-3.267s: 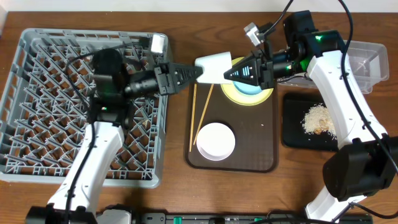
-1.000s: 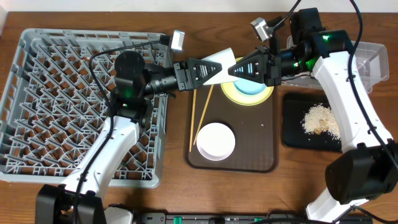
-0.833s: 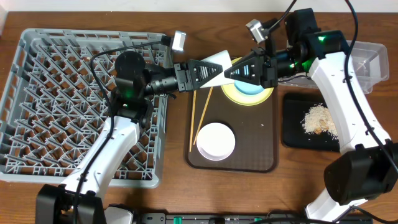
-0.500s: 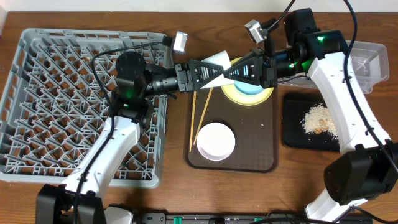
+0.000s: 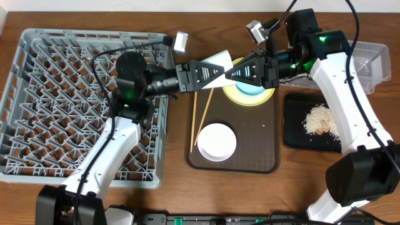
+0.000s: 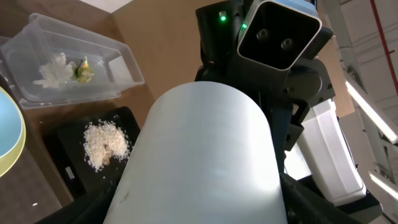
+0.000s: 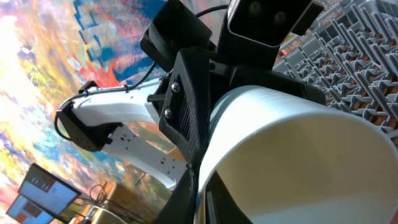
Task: Sort waste into correct bins and load items into the dishwasher
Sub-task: 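Bring the left gripper to the pink bowl and grasp it from the right gripper, then carry the held white cup with the left gripper down into the dish rack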
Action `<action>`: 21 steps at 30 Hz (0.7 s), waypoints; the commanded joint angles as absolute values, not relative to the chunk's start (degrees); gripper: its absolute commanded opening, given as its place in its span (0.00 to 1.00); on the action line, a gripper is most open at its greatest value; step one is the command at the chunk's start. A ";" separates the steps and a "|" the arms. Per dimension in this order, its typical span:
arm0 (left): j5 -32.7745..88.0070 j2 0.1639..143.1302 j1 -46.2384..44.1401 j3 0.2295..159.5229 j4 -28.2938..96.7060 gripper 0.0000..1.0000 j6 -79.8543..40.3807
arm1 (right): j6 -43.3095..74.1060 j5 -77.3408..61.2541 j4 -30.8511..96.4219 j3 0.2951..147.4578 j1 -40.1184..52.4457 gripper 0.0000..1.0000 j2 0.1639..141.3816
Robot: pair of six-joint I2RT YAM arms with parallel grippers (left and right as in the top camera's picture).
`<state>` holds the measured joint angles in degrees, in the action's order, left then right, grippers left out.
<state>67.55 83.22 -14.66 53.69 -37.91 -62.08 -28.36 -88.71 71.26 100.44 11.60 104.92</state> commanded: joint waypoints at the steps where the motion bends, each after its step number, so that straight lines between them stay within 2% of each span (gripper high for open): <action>1: 71.57 82.11 -16.10 54.35 -39.11 0.59 -58.54 | -28.27 -85.30 71.79 100.77 12.05 0.05 105.32; 5: 71.57 82.11 -16.10 54.35 -39.09 0.56 -56.01 | -28.27 -83.92 73.45 100.77 11.25 0.07 105.32; 8: 71.57 82.11 -16.10 54.35 -39.05 0.55 -53.60 | -28.32 -81.19 75.75 100.77 10.09 0.16 105.32; 10: 71.35 82.11 -16.10 54.35 -37.71 0.54 -51.55 | -28.32 -79.26 77.45 100.77 9.15 0.17 105.32; 21: 62.52 82.11 -14.92 54.35 -15.64 0.48 -34.50 | -28.32 -66.13 84.93 100.77 1.74 0.24 105.32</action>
